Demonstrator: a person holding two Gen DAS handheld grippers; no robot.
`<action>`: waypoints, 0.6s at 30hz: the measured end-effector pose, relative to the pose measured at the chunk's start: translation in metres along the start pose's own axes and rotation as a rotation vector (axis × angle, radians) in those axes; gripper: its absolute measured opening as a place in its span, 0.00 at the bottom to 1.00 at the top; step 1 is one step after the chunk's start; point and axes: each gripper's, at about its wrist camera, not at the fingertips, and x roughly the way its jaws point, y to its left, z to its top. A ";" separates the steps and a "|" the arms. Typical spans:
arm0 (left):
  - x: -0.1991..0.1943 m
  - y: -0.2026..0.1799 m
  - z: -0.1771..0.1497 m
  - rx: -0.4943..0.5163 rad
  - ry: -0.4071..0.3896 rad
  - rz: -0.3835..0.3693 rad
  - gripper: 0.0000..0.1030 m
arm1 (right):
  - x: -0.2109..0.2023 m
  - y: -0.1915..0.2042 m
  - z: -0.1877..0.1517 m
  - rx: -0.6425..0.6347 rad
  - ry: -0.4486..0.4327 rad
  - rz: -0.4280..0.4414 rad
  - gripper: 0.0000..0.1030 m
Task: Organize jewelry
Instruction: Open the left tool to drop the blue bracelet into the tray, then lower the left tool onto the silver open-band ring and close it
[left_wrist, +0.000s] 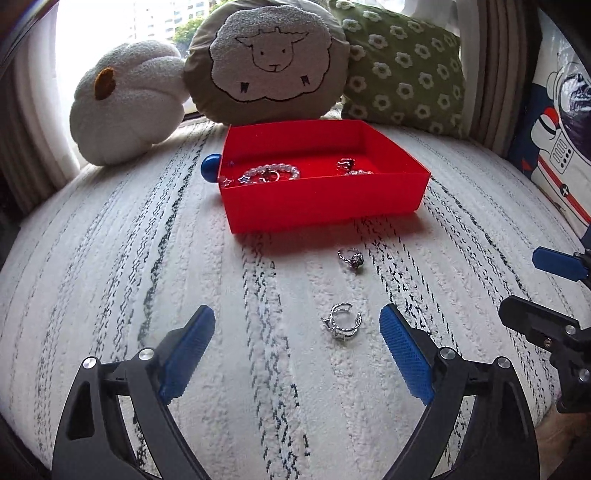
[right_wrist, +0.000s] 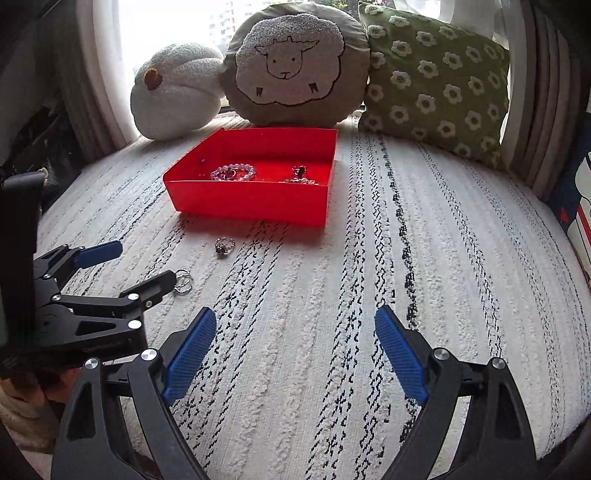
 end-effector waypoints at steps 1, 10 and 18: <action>0.003 -0.003 0.000 0.010 0.007 0.010 0.84 | -0.001 0.000 0.000 -0.001 -0.004 0.003 0.83; 0.025 -0.011 -0.003 0.024 0.059 0.036 0.68 | -0.008 0.002 0.002 -0.002 -0.021 0.020 0.83; 0.021 -0.017 -0.004 0.040 0.067 -0.034 0.35 | -0.007 0.001 0.001 -0.002 -0.016 0.018 0.83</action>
